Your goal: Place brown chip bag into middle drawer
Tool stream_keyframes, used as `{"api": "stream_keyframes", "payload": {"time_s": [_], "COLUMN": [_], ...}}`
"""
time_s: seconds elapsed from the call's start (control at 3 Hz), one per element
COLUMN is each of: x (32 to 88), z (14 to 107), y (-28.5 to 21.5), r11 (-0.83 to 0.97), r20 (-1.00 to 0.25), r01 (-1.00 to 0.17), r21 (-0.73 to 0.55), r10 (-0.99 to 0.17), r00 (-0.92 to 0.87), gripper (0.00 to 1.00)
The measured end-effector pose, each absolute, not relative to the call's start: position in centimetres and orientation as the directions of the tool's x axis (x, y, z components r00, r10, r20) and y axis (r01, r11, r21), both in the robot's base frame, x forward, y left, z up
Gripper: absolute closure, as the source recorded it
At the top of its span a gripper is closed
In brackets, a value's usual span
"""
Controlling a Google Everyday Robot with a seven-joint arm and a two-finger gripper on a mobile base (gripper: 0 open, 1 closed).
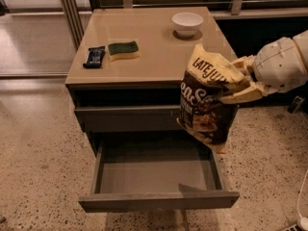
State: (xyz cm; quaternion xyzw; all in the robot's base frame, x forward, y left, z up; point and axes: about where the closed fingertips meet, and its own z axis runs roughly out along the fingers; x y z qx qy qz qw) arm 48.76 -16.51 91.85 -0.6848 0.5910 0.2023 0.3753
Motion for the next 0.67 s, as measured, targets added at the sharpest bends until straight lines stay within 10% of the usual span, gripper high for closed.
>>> {"api": "stream_keyframes", "payload": {"time_s": [0.67], "x": [49.8], "z": [80.6], "y": [-12.0], "r11": [0.003], "r20": [-0.745], "r01": [-0.934], "r21": [-0.357], "r10": [-0.604], "r00": [0.283], "gripper": [1.0]}}
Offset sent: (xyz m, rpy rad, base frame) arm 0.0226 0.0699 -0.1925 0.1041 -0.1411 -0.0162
